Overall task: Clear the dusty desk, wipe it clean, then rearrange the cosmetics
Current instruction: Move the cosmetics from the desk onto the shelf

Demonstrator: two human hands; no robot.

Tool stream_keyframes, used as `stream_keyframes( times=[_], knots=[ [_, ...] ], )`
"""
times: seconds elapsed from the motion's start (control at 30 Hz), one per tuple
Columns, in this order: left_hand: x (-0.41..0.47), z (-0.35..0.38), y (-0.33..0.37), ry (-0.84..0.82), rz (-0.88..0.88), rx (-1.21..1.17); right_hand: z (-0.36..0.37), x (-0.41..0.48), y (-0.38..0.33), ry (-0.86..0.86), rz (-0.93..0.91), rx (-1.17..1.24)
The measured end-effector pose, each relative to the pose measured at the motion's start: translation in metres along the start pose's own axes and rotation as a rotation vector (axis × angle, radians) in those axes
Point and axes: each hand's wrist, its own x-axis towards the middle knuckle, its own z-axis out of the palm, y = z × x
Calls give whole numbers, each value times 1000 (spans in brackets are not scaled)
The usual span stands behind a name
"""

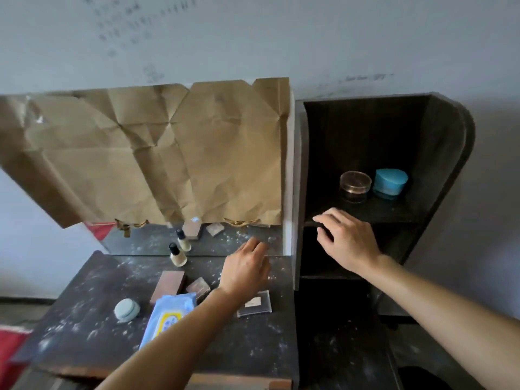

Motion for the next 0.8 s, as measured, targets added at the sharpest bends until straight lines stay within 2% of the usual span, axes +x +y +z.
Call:
stream_keyframes(
  times=[0.13, 0.37, 0.53, 0.8],
  knots=[
    [-77, -29, -65, -58, -107, 93, 46, -5, -88, -102, -49, 60],
    [-186, -58, -158, -203, -361, 264, 117, -20, -203, -432, -98, 123],
    [-219, -64, -209, -267, -573, 199, 164, -4, -242, -588, -151, 110],
    [-212, -57, -280, -374, -727, 164, 275, 58, -261, -754, -59, 138]
  ],
)
